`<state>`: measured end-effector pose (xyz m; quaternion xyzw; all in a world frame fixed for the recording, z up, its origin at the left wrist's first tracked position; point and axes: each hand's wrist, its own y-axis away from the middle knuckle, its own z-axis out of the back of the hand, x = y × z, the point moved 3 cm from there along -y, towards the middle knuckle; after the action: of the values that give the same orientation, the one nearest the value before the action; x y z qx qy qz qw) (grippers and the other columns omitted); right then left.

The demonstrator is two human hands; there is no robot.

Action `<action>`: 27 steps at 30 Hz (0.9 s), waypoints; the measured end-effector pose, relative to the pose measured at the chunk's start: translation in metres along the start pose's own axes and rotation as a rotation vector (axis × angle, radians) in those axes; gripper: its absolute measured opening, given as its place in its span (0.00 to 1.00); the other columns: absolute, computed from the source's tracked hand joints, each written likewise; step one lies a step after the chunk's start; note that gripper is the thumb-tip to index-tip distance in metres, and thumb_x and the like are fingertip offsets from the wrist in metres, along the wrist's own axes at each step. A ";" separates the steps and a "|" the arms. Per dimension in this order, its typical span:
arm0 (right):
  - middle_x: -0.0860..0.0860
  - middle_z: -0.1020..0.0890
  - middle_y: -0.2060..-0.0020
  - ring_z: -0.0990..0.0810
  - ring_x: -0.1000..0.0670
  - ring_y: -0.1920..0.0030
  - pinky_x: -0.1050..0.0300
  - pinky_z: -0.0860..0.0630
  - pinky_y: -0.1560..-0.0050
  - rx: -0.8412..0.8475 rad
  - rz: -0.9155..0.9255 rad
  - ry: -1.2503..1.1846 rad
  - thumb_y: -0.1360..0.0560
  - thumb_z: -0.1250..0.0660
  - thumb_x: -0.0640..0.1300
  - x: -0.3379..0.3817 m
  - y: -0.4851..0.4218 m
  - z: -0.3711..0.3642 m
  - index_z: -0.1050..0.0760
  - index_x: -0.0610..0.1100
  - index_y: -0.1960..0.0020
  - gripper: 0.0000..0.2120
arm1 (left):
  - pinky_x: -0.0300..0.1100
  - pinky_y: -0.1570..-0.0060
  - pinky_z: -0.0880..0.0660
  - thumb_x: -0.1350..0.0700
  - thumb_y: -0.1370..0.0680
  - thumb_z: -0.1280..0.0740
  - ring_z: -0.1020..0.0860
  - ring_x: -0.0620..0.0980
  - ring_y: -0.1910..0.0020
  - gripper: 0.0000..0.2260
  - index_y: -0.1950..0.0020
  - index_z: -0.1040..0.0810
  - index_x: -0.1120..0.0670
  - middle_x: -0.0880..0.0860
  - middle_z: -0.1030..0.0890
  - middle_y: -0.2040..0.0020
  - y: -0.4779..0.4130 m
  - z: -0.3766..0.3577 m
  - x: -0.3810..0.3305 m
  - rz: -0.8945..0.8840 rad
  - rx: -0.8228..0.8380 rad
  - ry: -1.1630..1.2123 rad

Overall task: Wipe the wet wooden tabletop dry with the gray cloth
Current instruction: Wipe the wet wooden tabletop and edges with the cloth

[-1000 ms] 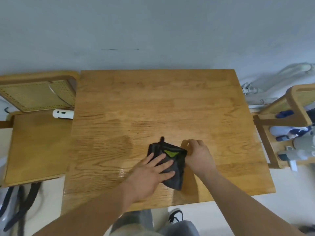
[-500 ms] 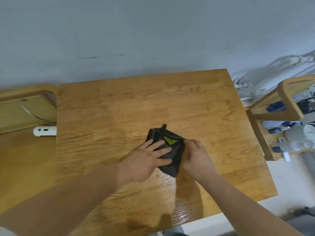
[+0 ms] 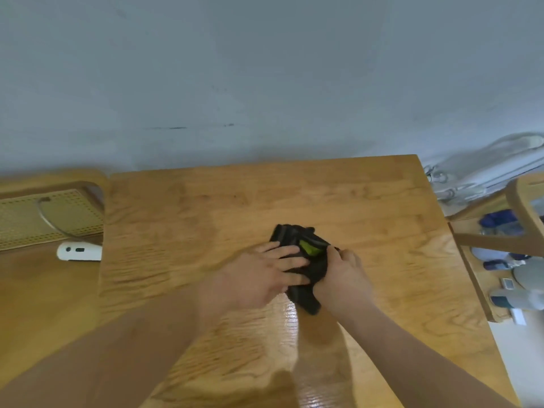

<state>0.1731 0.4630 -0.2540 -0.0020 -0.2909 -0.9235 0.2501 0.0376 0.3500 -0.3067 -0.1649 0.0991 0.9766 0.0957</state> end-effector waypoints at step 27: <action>0.55 0.56 0.18 0.57 0.46 0.18 0.50 0.42 0.21 0.087 0.205 0.015 0.25 0.27 0.55 0.058 -0.041 -0.022 0.44 0.58 0.19 0.40 | 0.56 0.20 0.48 0.50 0.15 0.44 0.49 0.51 0.17 0.21 0.22 0.34 0.39 0.45 0.40 0.18 0.079 -0.016 0.048 0.467 -0.208 0.075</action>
<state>0.1062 0.4537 -0.2855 -0.0139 -0.3273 -0.8796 0.3450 -0.0192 0.2774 -0.3249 -0.1825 0.0370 0.9704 -0.1538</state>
